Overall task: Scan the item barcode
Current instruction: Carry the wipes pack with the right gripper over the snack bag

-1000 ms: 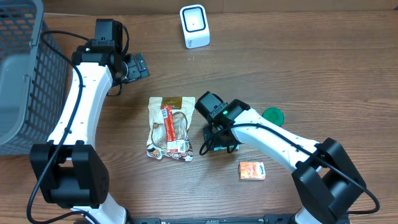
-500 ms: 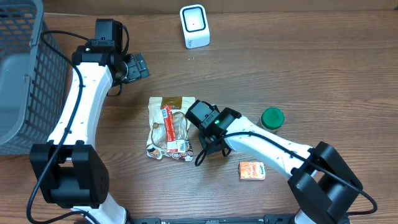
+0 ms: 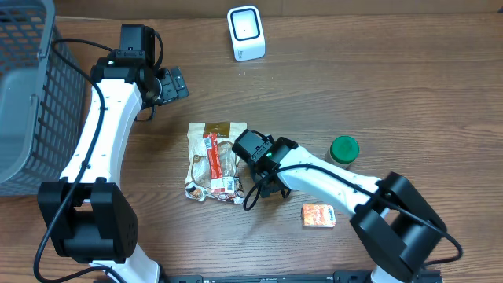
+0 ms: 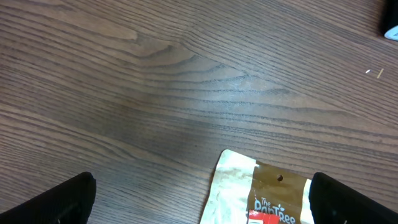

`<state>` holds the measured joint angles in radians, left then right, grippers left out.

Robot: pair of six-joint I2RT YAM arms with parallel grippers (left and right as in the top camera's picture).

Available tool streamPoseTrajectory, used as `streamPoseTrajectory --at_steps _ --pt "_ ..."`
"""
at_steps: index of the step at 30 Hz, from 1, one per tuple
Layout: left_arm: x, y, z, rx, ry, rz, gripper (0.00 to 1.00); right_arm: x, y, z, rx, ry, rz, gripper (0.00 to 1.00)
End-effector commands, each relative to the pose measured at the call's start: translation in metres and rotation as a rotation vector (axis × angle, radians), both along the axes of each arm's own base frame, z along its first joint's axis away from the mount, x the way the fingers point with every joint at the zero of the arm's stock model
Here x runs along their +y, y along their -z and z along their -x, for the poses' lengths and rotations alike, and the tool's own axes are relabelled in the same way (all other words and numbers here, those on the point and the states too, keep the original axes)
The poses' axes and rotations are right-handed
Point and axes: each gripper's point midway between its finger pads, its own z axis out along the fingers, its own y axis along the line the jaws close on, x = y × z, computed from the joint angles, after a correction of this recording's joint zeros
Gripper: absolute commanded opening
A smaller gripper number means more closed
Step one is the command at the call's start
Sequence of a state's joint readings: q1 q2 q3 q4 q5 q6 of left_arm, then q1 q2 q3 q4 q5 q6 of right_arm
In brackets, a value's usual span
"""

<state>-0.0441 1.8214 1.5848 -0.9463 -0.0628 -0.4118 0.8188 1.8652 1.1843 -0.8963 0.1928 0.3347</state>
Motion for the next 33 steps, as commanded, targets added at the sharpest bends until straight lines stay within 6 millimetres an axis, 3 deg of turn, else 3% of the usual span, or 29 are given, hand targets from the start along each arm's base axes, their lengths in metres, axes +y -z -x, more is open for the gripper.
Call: streamPoseTrajectory --at_steps 1,6,15,16,18,19,29,30,33 --pt "-0.003 -0.015 -0.005 -0.041 0.000 0.012 1.00 -0.005 0.016 0.004 0.026 -0.017 0.047 0.57" --pt "-0.003 -0.015 -0.005 -0.041 0.000 0.012 1.00 -0.007 0.032 0.006 0.053 -0.016 0.073 0.42" --pt "-0.003 -0.015 -0.005 -0.041 0.000 0.012 1.00 0.004 0.034 0.013 0.099 -0.016 0.013 0.39" --pt "-0.003 -0.015 -0.005 -0.041 0.000 0.012 1.00 0.004 0.034 0.013 0.098 -0.015 0.012 0.22" --pt "-0.003 -0.015 -0.005 -0.041 0.000 0.012 1.00 0.006 0.032 0.011 0.093 -0.015 0.008 0.06" --pt "-0.003 -0.015 -0.005 -0.041 0.000 0.012 1.00 0.008 0.030 0.009 0.088 -0.016 0.003 0.04" --pt "-0.003 -0.015 -0.005 -0.041 0.000 0.012 1.00 0.023 -0.029 -0.019 0.011 -0.030 0.011 0.04" --pt "-0.003 -0.015 -0.005 -0.041 0.000 0.012 1.00 0.026 -0.032 -0.022 0.004 -0.029 0.001 0.09" --pt "-0.003 -0.015 -0.005 -0.041 0.000 0.012 1.00 0.033 -0.032 -0.028 -0.024 -0.041 -0.024 0.10"
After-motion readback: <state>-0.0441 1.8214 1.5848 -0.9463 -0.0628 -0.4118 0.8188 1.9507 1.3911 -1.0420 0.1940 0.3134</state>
